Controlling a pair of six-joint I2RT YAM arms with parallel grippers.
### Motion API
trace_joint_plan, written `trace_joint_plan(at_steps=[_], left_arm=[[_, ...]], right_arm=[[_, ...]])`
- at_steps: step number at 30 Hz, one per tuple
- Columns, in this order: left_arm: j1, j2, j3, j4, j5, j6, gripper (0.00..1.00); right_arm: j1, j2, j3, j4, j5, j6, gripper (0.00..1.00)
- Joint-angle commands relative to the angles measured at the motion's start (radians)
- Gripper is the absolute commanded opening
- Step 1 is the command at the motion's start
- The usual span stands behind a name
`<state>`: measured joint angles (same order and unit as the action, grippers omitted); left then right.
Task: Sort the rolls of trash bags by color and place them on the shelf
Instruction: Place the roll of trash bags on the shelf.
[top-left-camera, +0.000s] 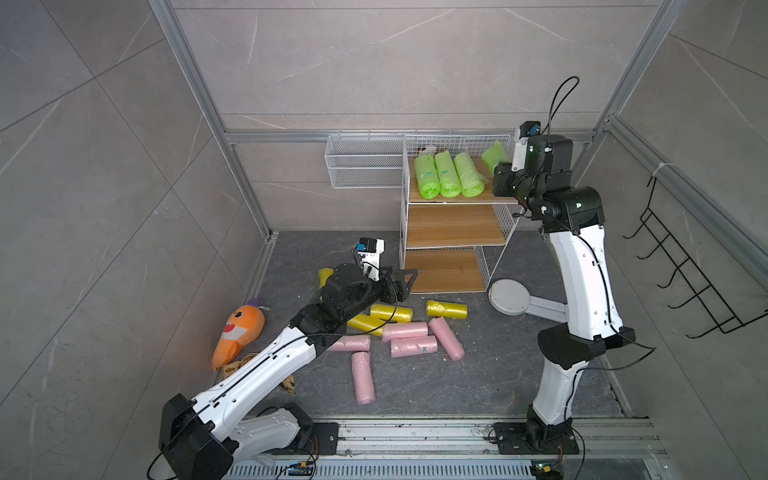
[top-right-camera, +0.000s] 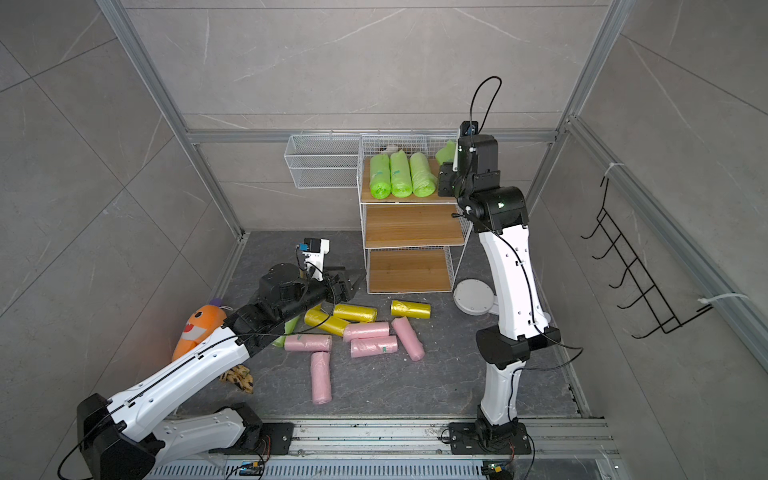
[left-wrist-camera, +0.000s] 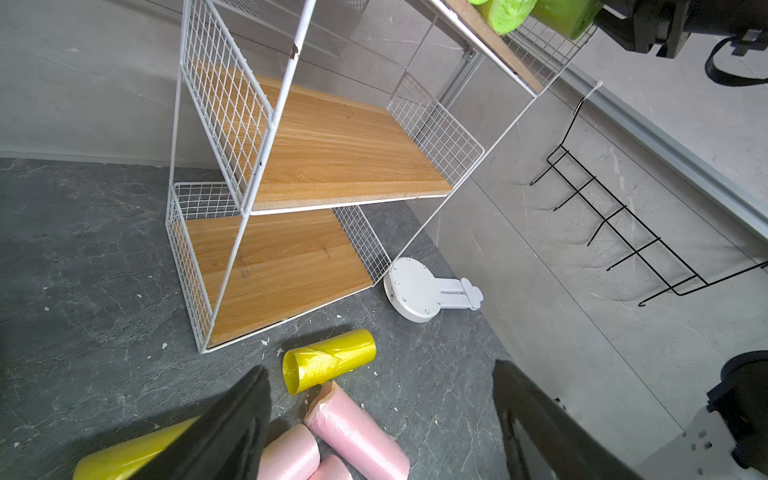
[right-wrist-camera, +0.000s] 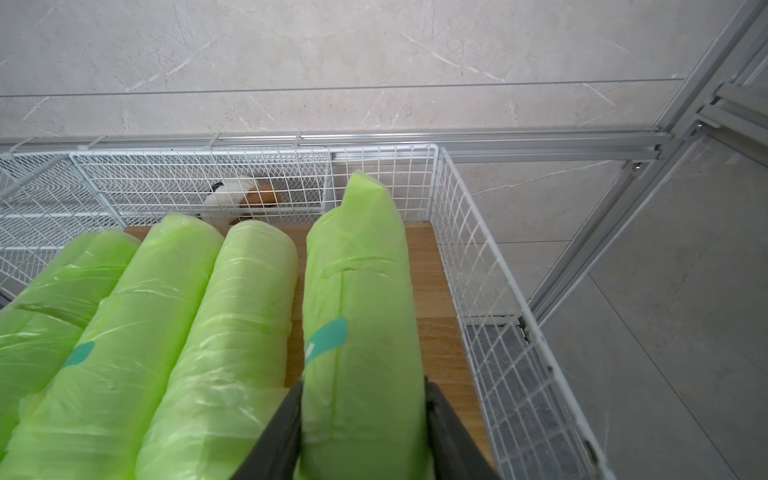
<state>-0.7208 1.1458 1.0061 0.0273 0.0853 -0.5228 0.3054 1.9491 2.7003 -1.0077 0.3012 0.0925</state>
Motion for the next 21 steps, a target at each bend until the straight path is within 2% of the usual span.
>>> trace_joint_plan(at_steps=[1, 8, 21], left_arm=[[-0.006, 0.003, 0.036, 0.005, 0.01, 0.021, 0.86], [-0.011, -0.004, 0.035, -0.002, 0.013, 0.033, 0.86], [-0.013, -0.008, 0.118, -0.031, 0.01, 0.169, 0.86]], right_arm=[[-0.002, 0.034, 0.073, -0.032, -0.004, 0.026, 0.33], [-0.002, 0.076, 0.12, -0.048, -0.011, 0.038, 0.37], [-0.002, 0.079, 0.123, -0.071, -0.077, 0.066, 0.45]])
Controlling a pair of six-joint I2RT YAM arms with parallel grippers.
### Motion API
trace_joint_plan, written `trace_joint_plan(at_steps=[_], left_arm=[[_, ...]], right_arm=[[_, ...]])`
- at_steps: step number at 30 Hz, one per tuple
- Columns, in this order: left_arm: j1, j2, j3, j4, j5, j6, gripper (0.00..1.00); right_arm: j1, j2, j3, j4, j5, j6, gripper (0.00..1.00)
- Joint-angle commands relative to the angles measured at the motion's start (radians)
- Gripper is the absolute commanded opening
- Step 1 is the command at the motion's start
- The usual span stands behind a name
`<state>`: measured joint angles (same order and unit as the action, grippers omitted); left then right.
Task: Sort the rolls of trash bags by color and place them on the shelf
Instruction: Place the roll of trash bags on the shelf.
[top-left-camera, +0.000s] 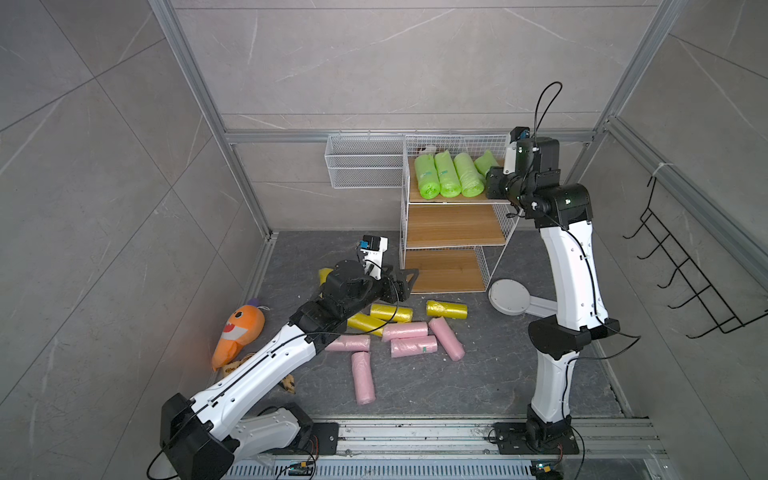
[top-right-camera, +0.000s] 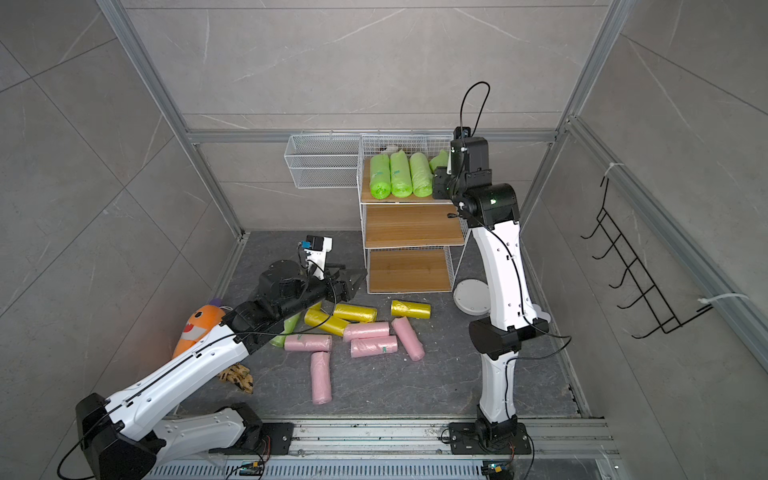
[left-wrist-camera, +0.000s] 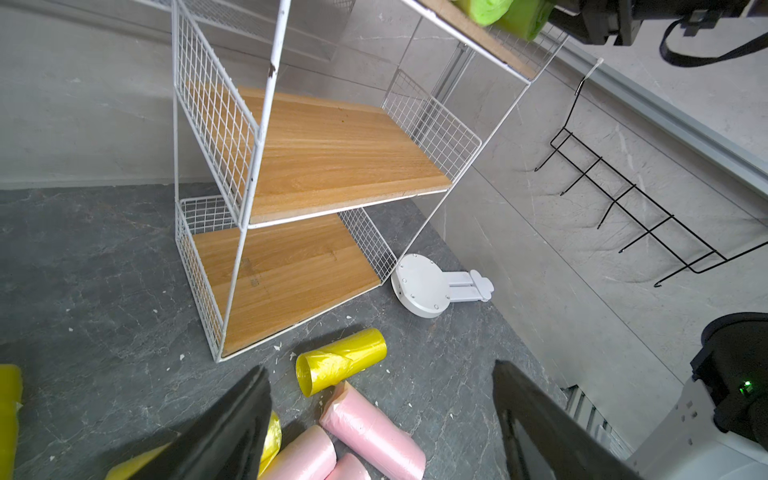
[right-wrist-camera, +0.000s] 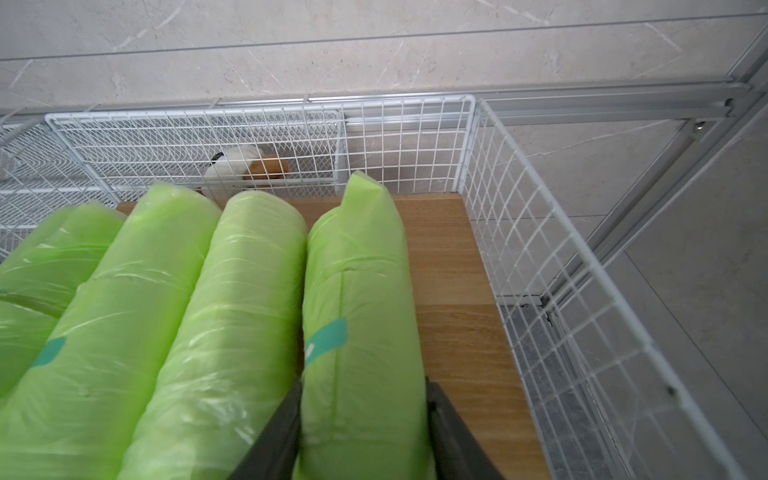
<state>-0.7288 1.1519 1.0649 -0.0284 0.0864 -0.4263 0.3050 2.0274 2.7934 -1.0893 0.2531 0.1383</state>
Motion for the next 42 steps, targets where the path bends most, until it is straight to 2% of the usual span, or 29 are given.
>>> trace_joint_plan(at_steps=[1, 8, 11, 24, 31, 36, 41, 42], left_arm=[[-0.006, -0.013, 0.074, 0.019, 0.007, 0.092, 0.85], [-0.006, 0.006, 0.193, -0.042, -0.022, 0.249, 0.83], [-0.006, 0.001, 0.198, -0.026, -0.016, 0.271, 0.83], [-0.006, -0.018, 0.127, 0.009, -0.038, 0.209, 0.83], [-0.006, -0.037, 0.092, -0.01, -0.081, 0.157, 0.85], [-0.003, -0.042, 0.03, -0.05, -0.122, 0.069, 0.89], [-0.003, -0.04, -0.02, -0.056, -0.117, 0.024, 0.9], [-0.004, -0.041, -0.027, -0.057, -0.12, 0.022, 0.9]], right_arm=[[-0.001, -0.001, 0.029, 0.009, -0.034, 0.021, 0.45], [0.0, -0.007, 0.032, -0.002, -0.041, 0.027, 0.5], [-0.001, -0.012, 0.033, -0.003, -0.046, 0.022, 0.51], [-0.003, -0.016, 0.081, -0.019, -0.049, 0.003, 0.62], [-0.005, -0.066, 0.121, -0.092, -0.071, -0.019, 0.68], [-0.005, -0.167, -0.044, -0.131, -0.15, -0.032, 0.66], [-0.005, -0.384, -0.491, 0.09, -0.149, -0.041, 0.59], [-0.005, -0.414, -0.541, 0.123, -0.14, -0.044, 0.59]])
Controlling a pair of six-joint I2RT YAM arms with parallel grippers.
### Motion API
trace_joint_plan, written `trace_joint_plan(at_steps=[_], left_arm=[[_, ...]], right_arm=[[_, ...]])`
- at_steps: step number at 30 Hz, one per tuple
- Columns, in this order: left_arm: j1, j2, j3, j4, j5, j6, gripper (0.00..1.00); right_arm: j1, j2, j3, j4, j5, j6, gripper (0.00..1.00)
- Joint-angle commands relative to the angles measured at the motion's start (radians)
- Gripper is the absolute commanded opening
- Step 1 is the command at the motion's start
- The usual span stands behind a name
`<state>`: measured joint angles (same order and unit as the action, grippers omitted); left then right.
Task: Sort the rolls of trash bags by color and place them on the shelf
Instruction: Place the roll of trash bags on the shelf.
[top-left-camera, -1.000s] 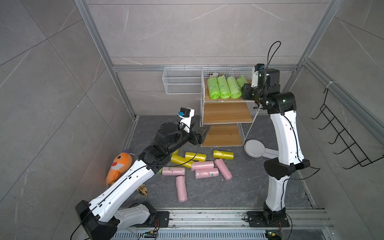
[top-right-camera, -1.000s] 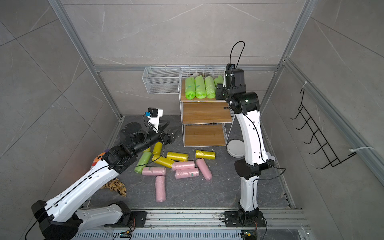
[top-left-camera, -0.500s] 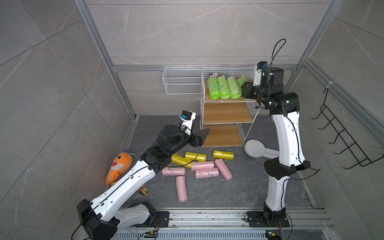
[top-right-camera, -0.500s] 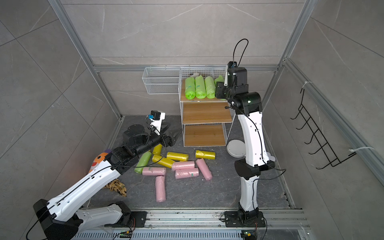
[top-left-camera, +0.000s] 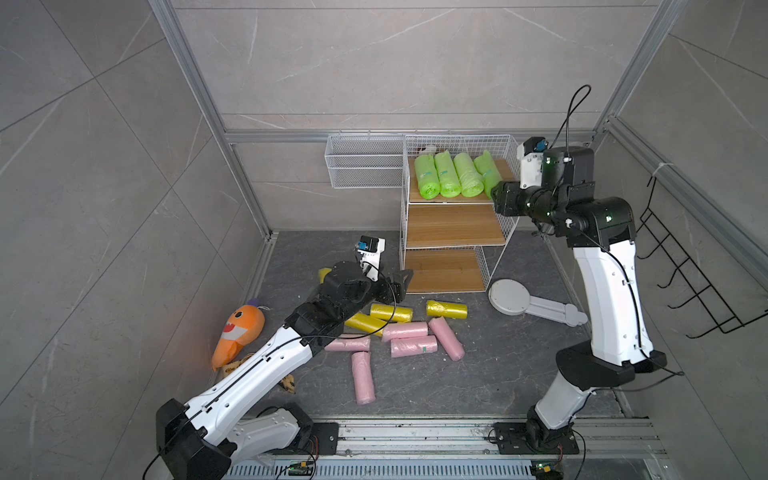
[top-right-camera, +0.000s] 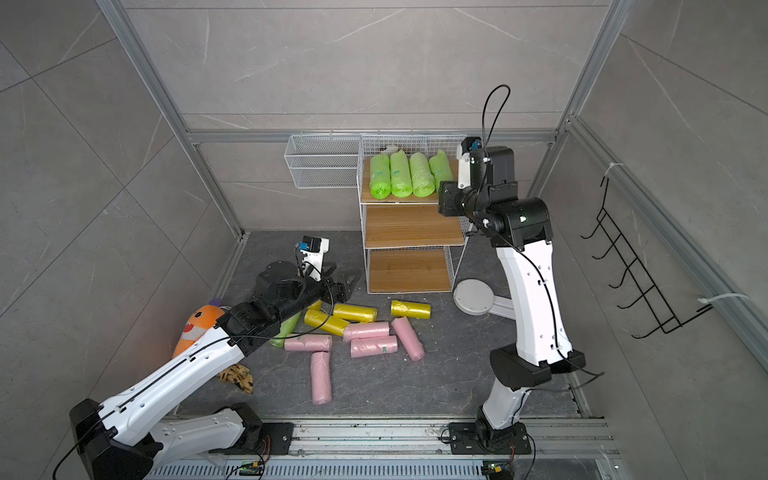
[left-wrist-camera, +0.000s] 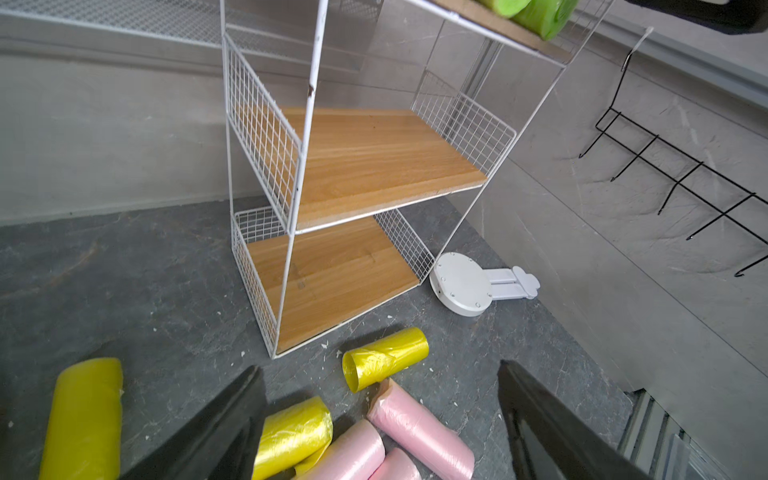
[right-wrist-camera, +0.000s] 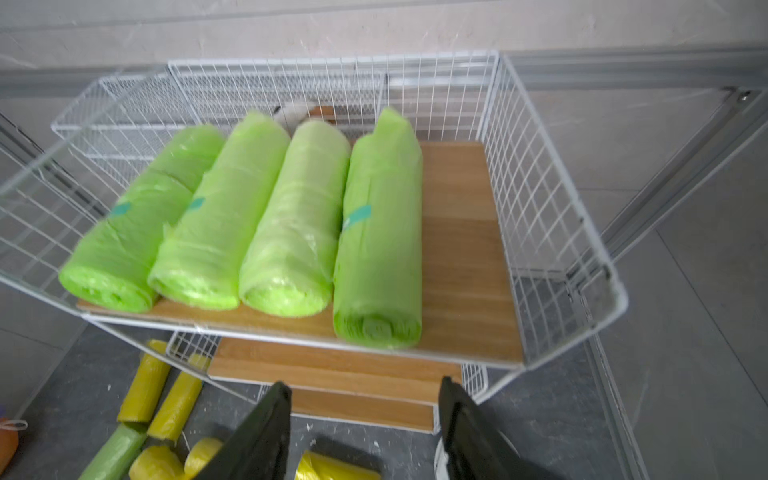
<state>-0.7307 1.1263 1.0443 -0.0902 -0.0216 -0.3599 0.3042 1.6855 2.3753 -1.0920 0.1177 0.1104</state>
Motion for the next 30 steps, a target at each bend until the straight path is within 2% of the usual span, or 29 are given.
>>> trace_joint_plan(at_steps=[1, 5, 10, 14, 18, 25, 27, 30], left_arm=[[-0.002, -0.017, -0.015, 0.005, -0.015, -0.048, 0.9], [-0.003, -0.017, -0.035, 0.008, -0.03, -0.05, 0.9], [-0.002, -0.011, -0.034, -0.004, -0.048, -0.056, 0.9], [-0.002, -0.016, -0.038, -0.007, -0.057, -0.065, 0.9], [-0.002, -0.019, -0.04, -0.015, -0.066, -0.067, 0.9], [-0.002, -0.026, -0.059, -0.036, -0.1, -0.084, 0.9], [0.001, -0.031, -0.071, -0.059, -0.126, -0.096, 0.9], [0.031, -0.034, -0.1, -0.126, -0.195, -0.139, 0.9]], right_arm=[[-0.003, -0.094, -0.167, 0.149, 0.002, -0.02, 0.57], [-0.01, -0.076, -0.176, 0.152, -0.018, -0.03, 0.51], [-0.013, 0.005, -0.081, 0.134, -0.032, -0.044, 0.4], [-0.016, 0.084, 0.029, 0.088, -0.039, -0.054, 0.36], [-0.016, 0.147, 0.128, 0.031, -0.055, -0.053, 0.36], [-0.015, 0.133, 0.134, 0.027, -0.056, -0.053, 0.4], [-0.015, 0.113, 0.12, 0.013, -0.065, -0.048, 0.44], [-0.014, 0.033, 0.017, 0.044, -0.075, -0.038, 0.49]])
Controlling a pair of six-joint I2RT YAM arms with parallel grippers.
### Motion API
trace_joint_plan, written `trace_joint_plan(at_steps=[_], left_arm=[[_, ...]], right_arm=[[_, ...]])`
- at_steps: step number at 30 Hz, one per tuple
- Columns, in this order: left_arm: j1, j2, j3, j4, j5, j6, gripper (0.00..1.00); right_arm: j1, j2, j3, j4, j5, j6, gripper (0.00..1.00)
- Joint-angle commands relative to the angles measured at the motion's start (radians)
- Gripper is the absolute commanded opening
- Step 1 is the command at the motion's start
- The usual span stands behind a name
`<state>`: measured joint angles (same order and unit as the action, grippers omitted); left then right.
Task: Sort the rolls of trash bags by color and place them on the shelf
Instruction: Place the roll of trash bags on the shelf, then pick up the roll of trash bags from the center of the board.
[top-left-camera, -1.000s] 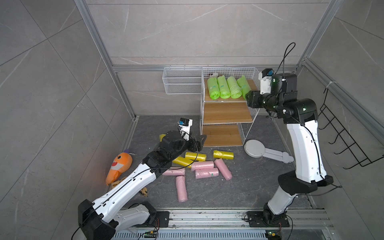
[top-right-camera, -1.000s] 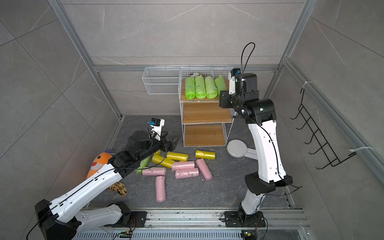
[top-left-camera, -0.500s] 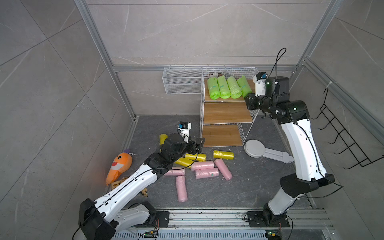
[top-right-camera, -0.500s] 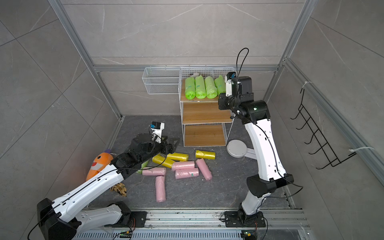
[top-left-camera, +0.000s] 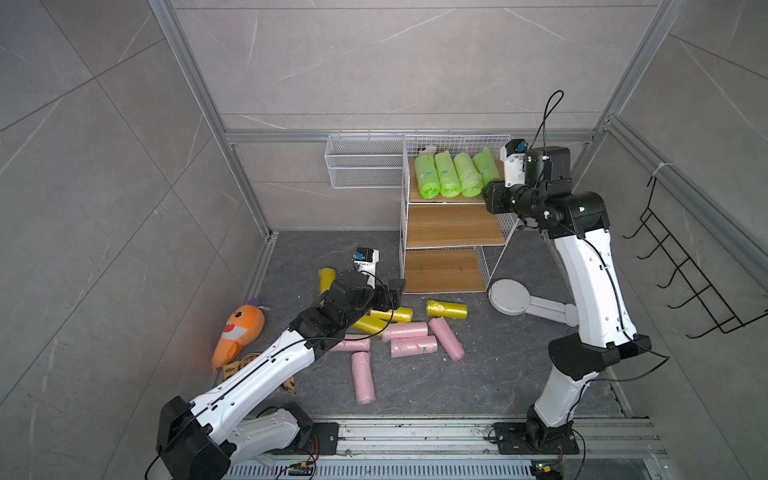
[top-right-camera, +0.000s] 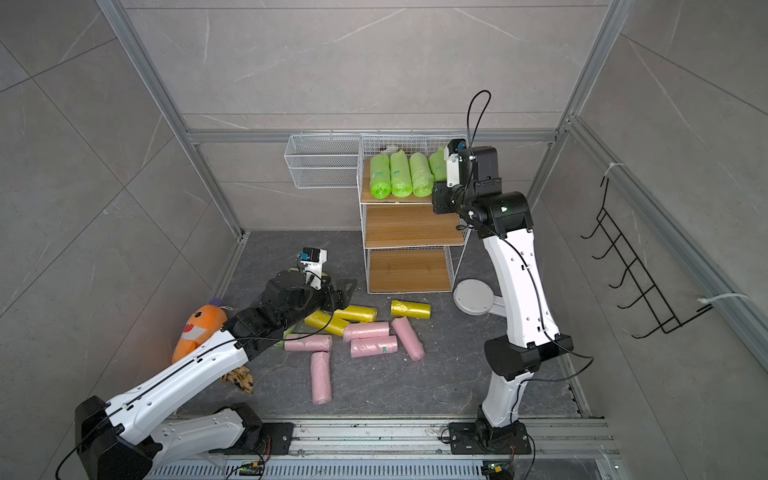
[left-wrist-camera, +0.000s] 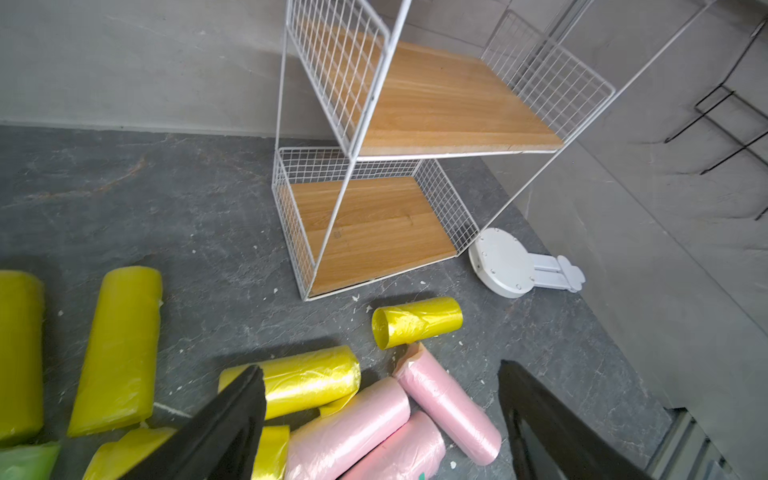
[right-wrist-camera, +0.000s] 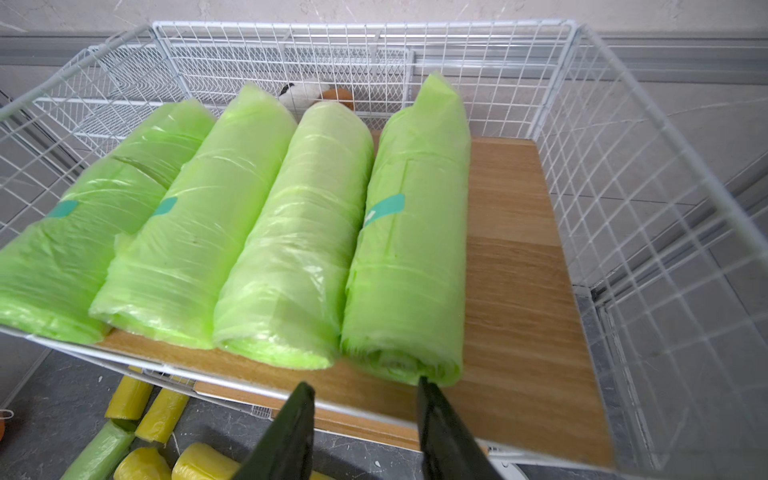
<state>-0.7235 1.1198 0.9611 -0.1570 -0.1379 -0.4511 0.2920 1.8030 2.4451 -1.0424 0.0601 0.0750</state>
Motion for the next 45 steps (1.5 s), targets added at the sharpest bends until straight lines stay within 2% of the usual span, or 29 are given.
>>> trace_joint_plan(at_steps=[1, 7, 10, 15, 24, 27, 31, 37, 45], left_arm=[[0.046, -0.029, -0.036, -0.081, -0.087, -0.07, 0.9], [0.168, -0.112, -0.175, -0.132, -0.139, -0.16, 0.9], [0.242, -0.124, -0.222, -0.158, -0.223, -0.146, 0.9], [0.356, -0.07, -0.25, -0.175, -0.241, -0.085, 0.9], [0.419, 0.103, -0.186, -0.231, -0.183, 0.087, 0.91], [0.438, 0.132, -0.183, -0.194, -0.092, 0.165, 0.91], [0.463, 0.179, -0.157, -0.195, -0.088, 0.245, 0.9], [0.484, 0.247, -0.159, -0.212, -0.121, 0.459, 0.9], [0.523, 0.356, -0.152, -0.163, -0.042, 0.553, 0.88]], right_arm=[[-0.003, -0.125, -0.106, 0.017, -0.019, 0.001, 0.51], [0.054, -0.333, -0.388, 0.115, -0.06, 0.023, 0.57], [0.121, -0.419, -0.545, 0.168, -0.051, 0.024, 0.59], [0.204, -0.538, -0.807, 0.282, -0.087, 0.048, 0.61], [0.217, -0.661, -1.259, 0.558, -0.243, 0.131, 0.65], [0.22, -0.673, -1.386, 0.67, -0.293, 0.174, 0.67], [0.22, -0.66, -1.465, 0.735, -0.353, 0.207, 0.67], [0.22, -0.671, -1.512, 0.769, -0.372, 0.207, 0.68], [0.22, -0.65, -1.526, 0.78, -0.38, 0.195, 0.68]])
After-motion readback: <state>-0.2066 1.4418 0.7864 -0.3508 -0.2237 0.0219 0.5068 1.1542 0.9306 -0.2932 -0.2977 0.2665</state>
